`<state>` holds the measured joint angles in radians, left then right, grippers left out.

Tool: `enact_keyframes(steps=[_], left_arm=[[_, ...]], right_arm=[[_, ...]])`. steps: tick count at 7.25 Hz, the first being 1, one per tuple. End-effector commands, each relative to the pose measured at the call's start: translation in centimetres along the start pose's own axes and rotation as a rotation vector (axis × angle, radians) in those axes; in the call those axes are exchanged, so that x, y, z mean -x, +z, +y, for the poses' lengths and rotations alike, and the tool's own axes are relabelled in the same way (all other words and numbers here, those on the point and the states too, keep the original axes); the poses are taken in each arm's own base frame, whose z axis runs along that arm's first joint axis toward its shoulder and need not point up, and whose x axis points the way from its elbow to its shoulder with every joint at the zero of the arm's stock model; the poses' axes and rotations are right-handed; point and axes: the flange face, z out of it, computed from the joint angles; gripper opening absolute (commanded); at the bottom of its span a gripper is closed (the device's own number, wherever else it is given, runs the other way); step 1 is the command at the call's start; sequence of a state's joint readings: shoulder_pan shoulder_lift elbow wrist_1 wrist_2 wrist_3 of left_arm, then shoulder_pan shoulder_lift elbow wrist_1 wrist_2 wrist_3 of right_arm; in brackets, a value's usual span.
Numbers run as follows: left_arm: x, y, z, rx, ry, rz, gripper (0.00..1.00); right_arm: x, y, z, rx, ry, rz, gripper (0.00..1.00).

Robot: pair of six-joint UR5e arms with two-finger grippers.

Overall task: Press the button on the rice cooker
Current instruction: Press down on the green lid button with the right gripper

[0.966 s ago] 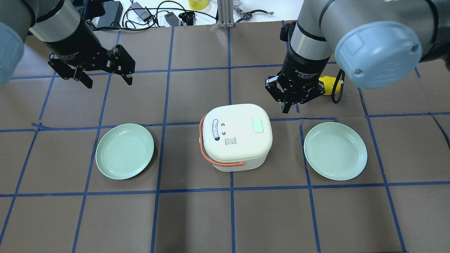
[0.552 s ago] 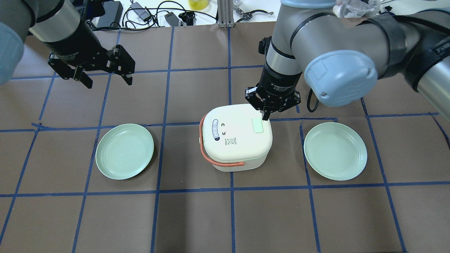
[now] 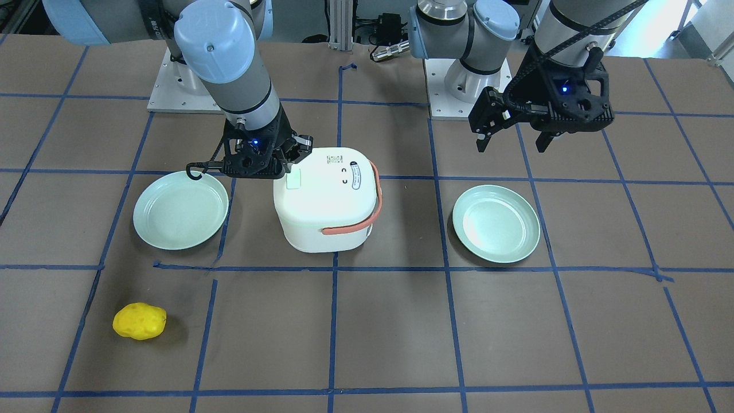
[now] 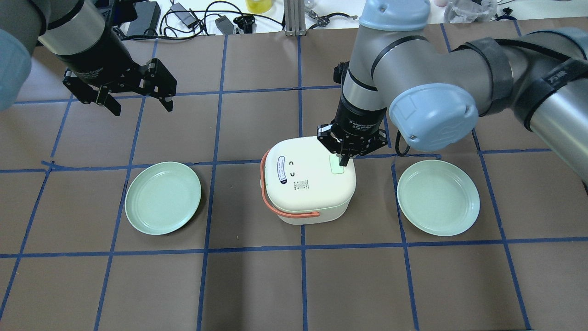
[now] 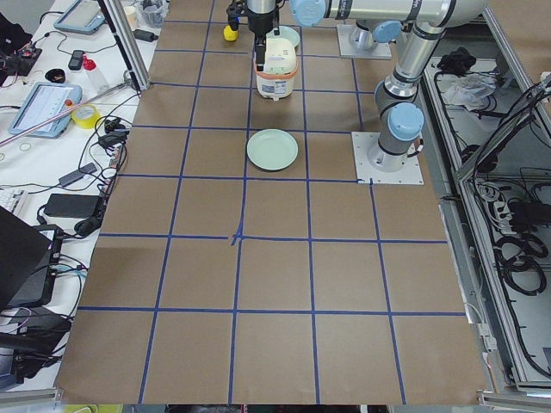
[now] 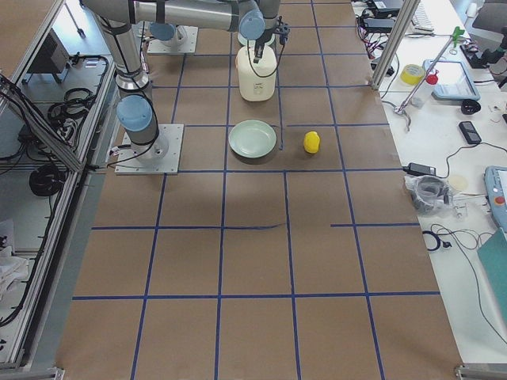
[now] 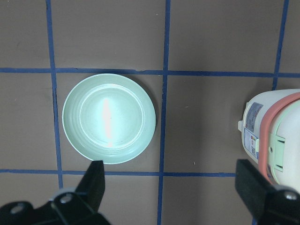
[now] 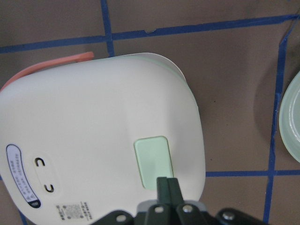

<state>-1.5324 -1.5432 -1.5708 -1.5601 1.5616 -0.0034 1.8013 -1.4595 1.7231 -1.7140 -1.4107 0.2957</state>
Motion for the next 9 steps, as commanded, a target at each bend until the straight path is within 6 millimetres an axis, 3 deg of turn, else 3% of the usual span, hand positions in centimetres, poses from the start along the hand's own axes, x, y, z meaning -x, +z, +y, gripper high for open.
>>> enact_keyframes(steps=[1, 9], left_arm=[[0.0, 0.0, 0.0, 0.000, 0.000, 0.000, 1.00], [0.0, 0.0, 0.0, 0.000, 0.000, 0.000, 1.00]], right_arm=[[0.2, 0.5, -0.2, 0.002, -0.003, -0.015, 0.00], [0.0, 1.7, -0.1, 0.011, -0.007, -0.012, 0.00]])
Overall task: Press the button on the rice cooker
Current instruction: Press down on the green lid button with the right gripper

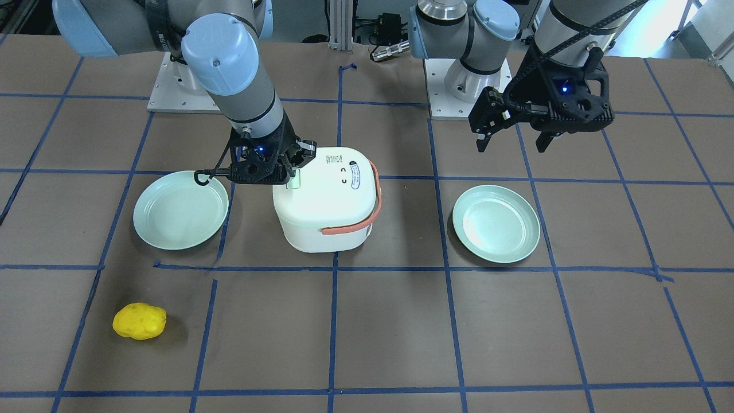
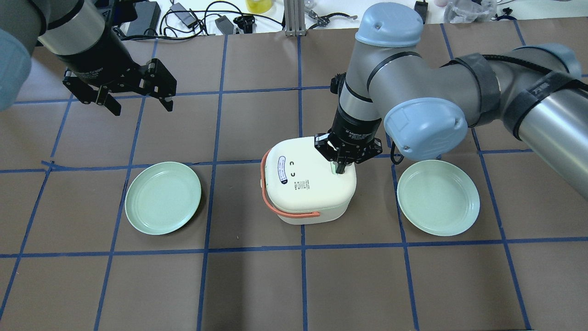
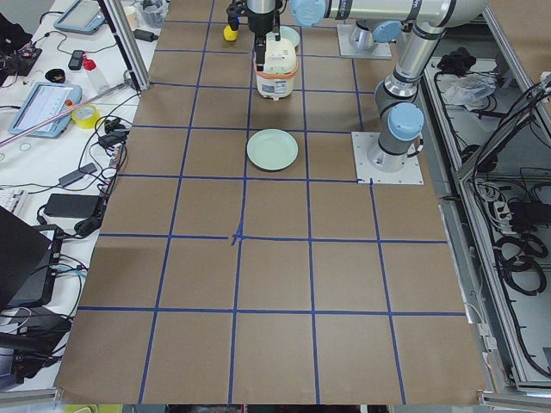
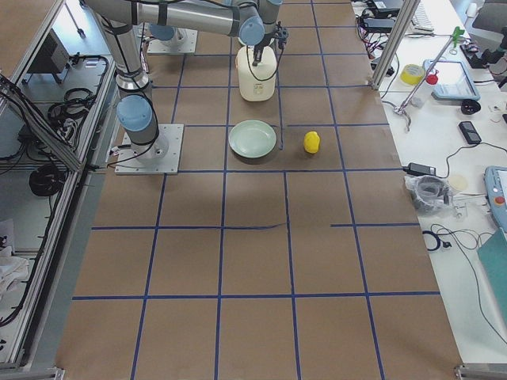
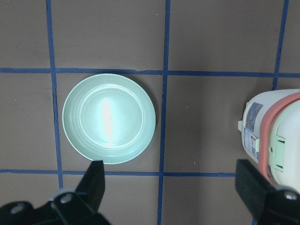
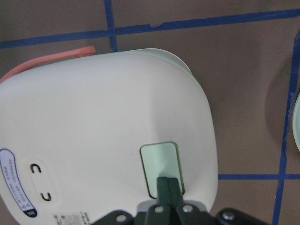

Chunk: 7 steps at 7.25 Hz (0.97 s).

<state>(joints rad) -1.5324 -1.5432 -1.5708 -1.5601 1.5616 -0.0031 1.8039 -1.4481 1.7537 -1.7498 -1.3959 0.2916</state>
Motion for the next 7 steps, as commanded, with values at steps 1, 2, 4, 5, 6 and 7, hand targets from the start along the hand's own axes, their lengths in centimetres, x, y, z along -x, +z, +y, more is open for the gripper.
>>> enact_keyframes(steps=[1, 2, 4, 5, 6, 7], left_arm=[[0.0, 0.0, 0.0, 0.000, 0.000, 0.000, 1.00], [0.0, 0.0, 0.0, 0.000, 0.000, 0.000, 1.00], [0.0, 0.0, 0.0, 0.000, 0.000, 0.000, 1.00], [0.0, 0.0, 0.0, 0.000, 0.000, 0.000, 1.00], [0.0, 0.0, 0.0, 0.000, 0.000, 0.000, 1.00], [0.0, 0.0, 0.0, 0.000, 0.000, 0.000, 1.00]], right_arm=[[0.0, 0.1, 0.0, 0.001, -0.002, 0.000, 0.00], [0.0, 0.3, -0.2, 0.004, 0.003, 0.001, 0.00], [0.0, 0.2, -0.2, 0.004, 0.008, 0.001, 0.00], [0.3, -1.3, -0.2, -0.024, 0.041, -0.010, 0.24], [0.9, -3.3, -0.8, -0.104, 0.084, -0.037, 0.91], [1.4, -6.1, -1.4, -0.157, 0.086, -0.049, 1.00]])
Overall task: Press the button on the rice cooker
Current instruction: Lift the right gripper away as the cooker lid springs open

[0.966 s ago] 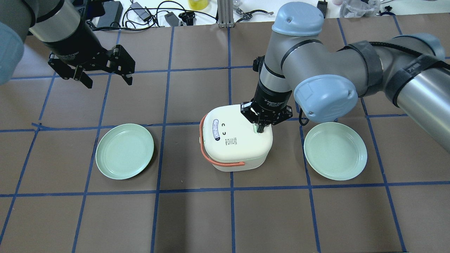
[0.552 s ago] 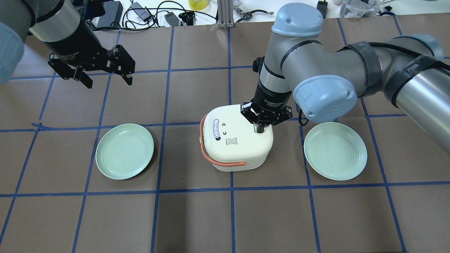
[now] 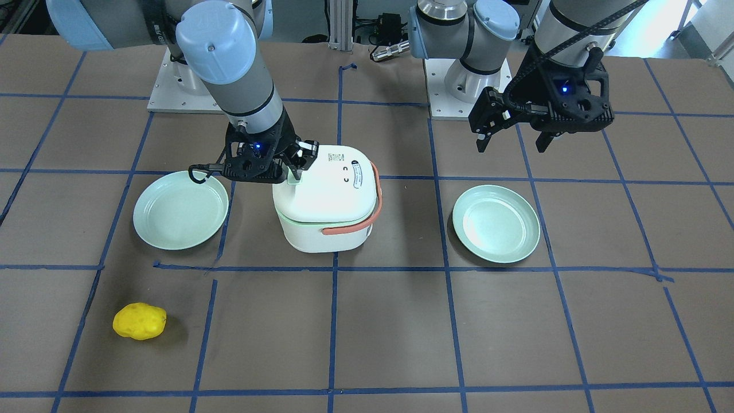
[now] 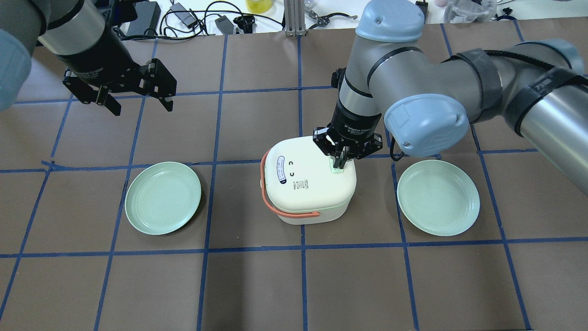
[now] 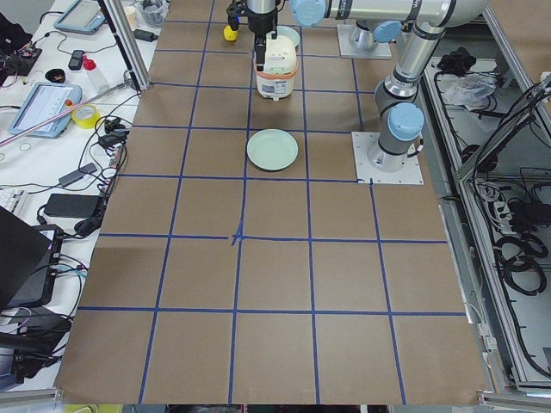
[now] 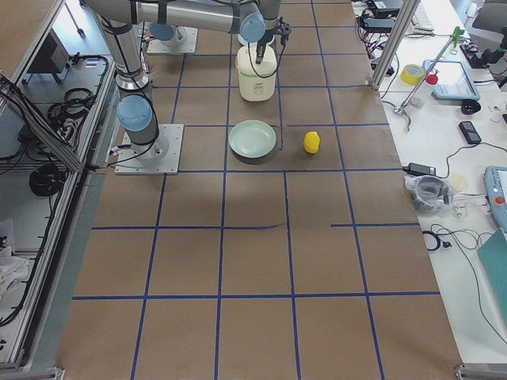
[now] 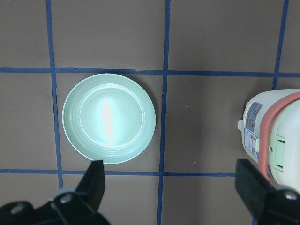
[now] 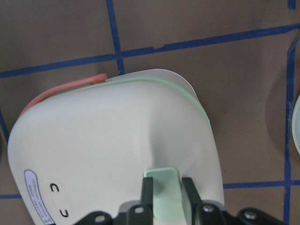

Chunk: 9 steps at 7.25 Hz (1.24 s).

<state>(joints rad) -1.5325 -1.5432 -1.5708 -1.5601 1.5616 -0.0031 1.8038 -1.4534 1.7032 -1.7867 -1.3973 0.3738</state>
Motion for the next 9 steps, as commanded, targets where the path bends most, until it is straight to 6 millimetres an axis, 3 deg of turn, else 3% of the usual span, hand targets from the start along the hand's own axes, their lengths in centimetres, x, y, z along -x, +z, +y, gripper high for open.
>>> enact_keyframes(steps=[1, 3, 4, 9], left_arm=[[0.0, 0.0, 0.0, 0.000, 0.000, 0.000, 1.00], [0.0, 0.0, 0.0, 0.000, 0.000, 0.000, 1.00], [0.0, 0.0, 0.0, 0.000, -0.002, 0.000, 1.00], [0.0, 0.0, 0.0, 0.000, 0.000, 0.000, 1.00]], right_arm=[[1.0, -5.2, -1.1, -0.082, 0.028, -0.012, 1.00], [-0.5, -9.5, -2.3, -0.112, 0.040, 0.090, 1.00], [-1.2, -10.3, -3.0, -0.126, 0.028, 0.092, 1.00], [-5.5, -10.8, -4.4, -0.071, -0.108, 0.121, 1.00]])
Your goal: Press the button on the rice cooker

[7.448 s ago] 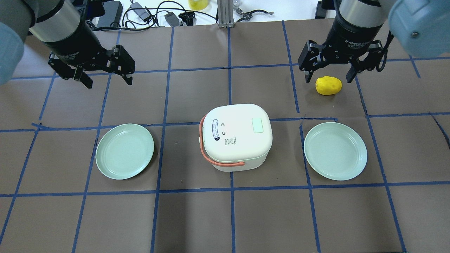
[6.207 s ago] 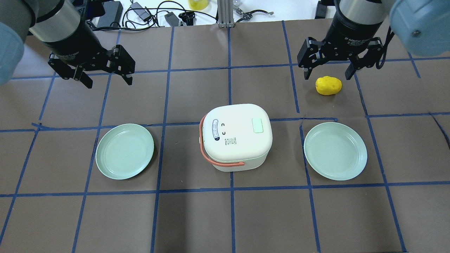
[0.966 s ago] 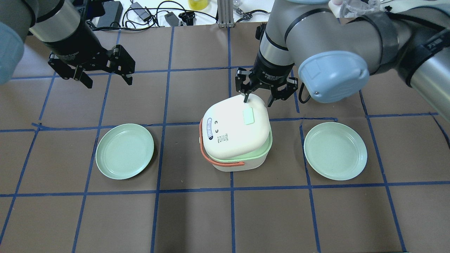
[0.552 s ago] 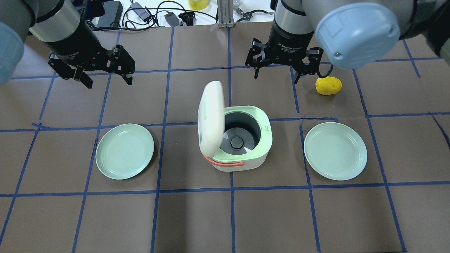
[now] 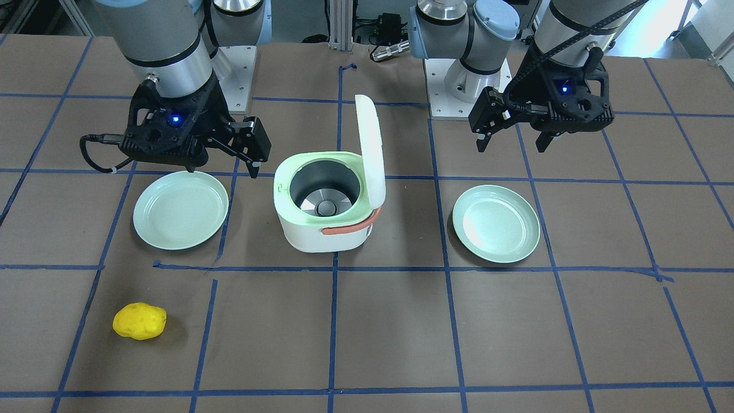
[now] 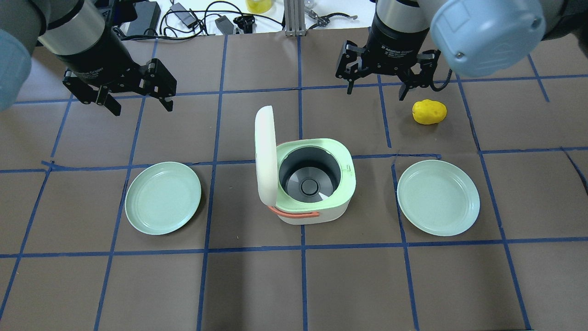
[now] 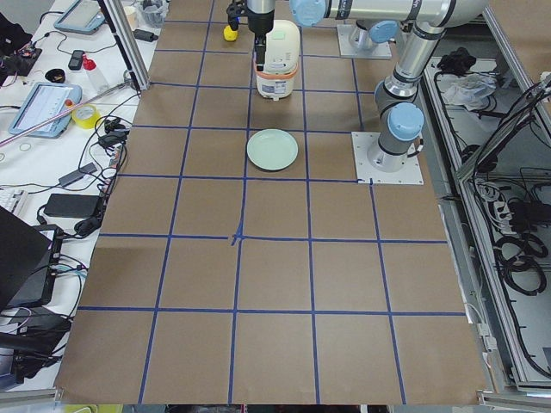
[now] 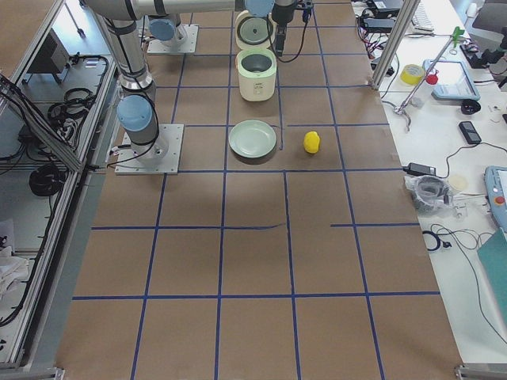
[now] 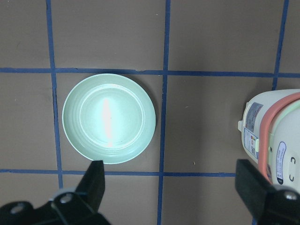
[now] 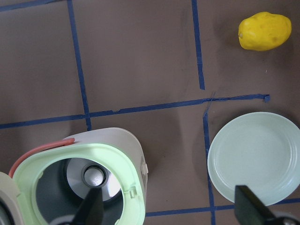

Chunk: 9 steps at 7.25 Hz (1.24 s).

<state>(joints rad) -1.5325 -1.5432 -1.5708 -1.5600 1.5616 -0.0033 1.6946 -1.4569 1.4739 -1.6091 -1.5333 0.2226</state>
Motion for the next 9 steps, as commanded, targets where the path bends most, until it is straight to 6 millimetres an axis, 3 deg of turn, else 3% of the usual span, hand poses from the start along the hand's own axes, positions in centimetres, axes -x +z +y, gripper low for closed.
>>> enact_keyframes(steps=[1, 3, 9], left_arm=[[0.0, 0.0, 0.0, 0.000, 0.000, 0.000, 1.00], [0.0, 0.0, 0.0, 0.000, 0.000, 0.000, 1.00], [0.0, 0.0, 0.0, 0.000, 0.000, 0.000, 1.00]], right_arm=[[-3.1, -0.7, 0.0, 0.038, -0.077, 0.008, 1.00], [-6.2, -1.6, 0.4, 0.076, -0.071, 0.011, 1.00], [-6.3, -1.5, 0.9, 0.109, -0.055, 0.017, 1.00]])
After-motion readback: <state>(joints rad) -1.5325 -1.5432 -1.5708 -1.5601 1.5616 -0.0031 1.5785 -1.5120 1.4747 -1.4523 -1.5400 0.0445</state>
